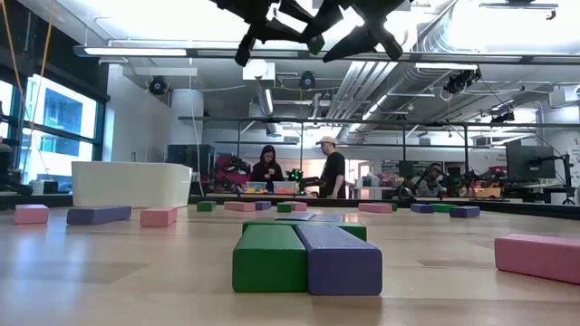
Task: Sort blocks
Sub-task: Put the green block into the black transparent bin
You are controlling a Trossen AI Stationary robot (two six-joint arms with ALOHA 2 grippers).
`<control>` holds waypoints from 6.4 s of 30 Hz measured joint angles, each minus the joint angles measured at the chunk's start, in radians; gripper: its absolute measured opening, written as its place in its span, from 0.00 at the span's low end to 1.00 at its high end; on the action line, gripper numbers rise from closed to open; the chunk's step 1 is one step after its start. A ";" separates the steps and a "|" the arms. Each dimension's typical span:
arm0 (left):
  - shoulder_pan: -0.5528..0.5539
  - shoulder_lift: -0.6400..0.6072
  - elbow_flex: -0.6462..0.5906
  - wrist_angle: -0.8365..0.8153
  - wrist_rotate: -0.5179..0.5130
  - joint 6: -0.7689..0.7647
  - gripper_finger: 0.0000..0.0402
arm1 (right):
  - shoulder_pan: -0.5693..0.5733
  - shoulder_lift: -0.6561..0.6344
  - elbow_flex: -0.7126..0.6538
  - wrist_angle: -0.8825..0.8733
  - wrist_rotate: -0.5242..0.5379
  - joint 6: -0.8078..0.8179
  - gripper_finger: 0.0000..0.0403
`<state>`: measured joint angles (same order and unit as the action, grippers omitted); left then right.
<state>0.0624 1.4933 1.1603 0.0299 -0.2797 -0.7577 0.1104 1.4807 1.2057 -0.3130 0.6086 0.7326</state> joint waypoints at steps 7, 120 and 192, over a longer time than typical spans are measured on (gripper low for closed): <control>0.000 0.000 0.000 0.015 -0.001 0.022 0.13 | 0.000 0.000 0.000 0.000 -0.017 0.011 0.19; -0.294 -0.278 -0.243 -0.232 0.261 0.445 0.54 | 0.278 0.344 -0.011 0.124 -0.638 0.479 0.02; -0.278 -0.341 -0.243 -0.234 0.018 0.340 0.54 | 0.076 0.397 0.056 -0.547 -0.596 -0.647 0.53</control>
<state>-0.2157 1.1519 0.9169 -0.2038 -0.2615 -0.4175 0.1867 1.8779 1.2621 -0.8596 0.0124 0.0861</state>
